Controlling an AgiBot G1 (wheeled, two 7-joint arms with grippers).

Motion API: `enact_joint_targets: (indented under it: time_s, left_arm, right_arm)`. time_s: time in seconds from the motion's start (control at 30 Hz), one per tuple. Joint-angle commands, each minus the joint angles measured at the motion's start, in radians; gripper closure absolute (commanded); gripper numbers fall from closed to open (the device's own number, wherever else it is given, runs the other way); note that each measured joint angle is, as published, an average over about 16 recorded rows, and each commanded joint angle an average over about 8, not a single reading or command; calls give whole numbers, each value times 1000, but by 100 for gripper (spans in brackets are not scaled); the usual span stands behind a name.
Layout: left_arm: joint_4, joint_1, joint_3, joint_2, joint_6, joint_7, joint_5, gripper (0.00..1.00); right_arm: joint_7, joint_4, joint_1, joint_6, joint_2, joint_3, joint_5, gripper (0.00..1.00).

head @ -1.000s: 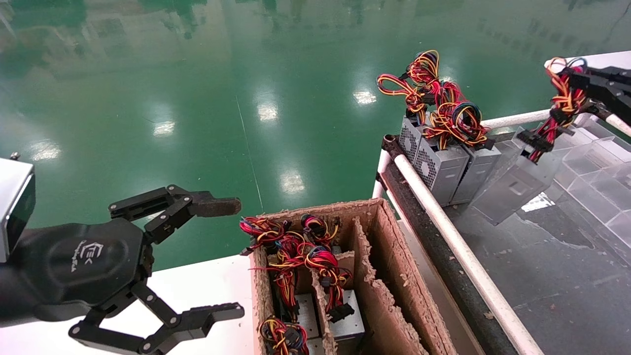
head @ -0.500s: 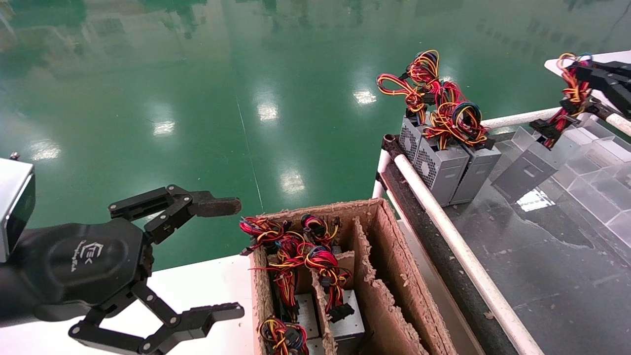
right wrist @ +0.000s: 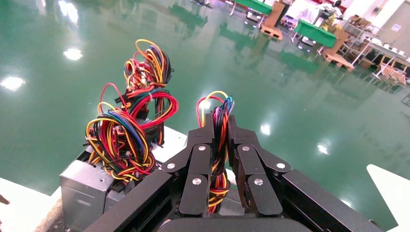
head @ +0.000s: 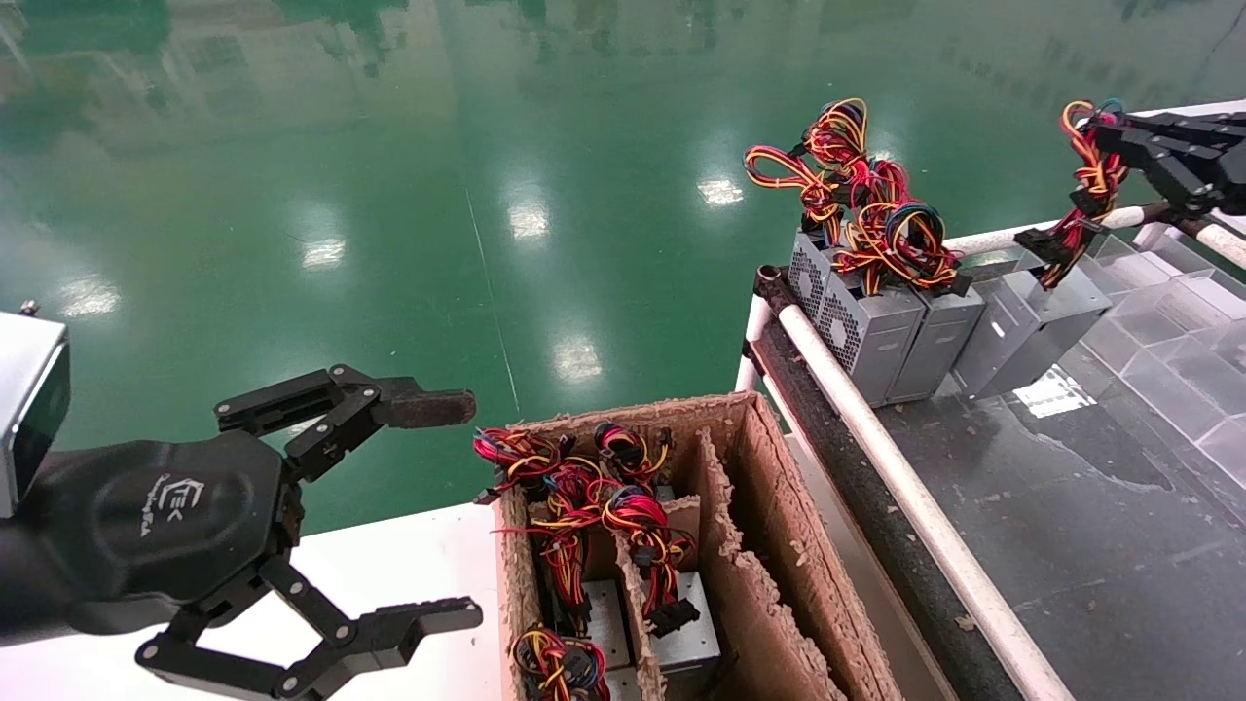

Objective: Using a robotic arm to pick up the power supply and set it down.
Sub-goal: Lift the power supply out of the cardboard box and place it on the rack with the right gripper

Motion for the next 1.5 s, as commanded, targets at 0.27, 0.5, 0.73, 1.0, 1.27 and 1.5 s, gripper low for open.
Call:
enact_joint_targets:
  time_s: [0.27,0.5,0.73,1.0,1.27,1.5]
  left_arm:
    - [0,0,0,0,0,0,0,0]
    - [0,0,0,0,0,0,0,0]
    - [0,0,0,0,0,0,0,0]
    - [0,0,0,0,0,0,0,0]
    - [0,0,0,0,0,0,0,0]
    - [0,0,1,0,0,0,0,0]
  right_arm:
    - [-14,-31,15,68,-50,-13,-20,100]
    - [-12,-49,19,125,-96,-18,-27,100]
    - [-9,-56,21,170,-141,-26,-39,100]
    - [-6,-60,24,223,-194,-34,-50,100]
    - [4,-59,33,247,-235,-36,-54,100]
    - [6,-61,32,249,-251,-40,-59,100]
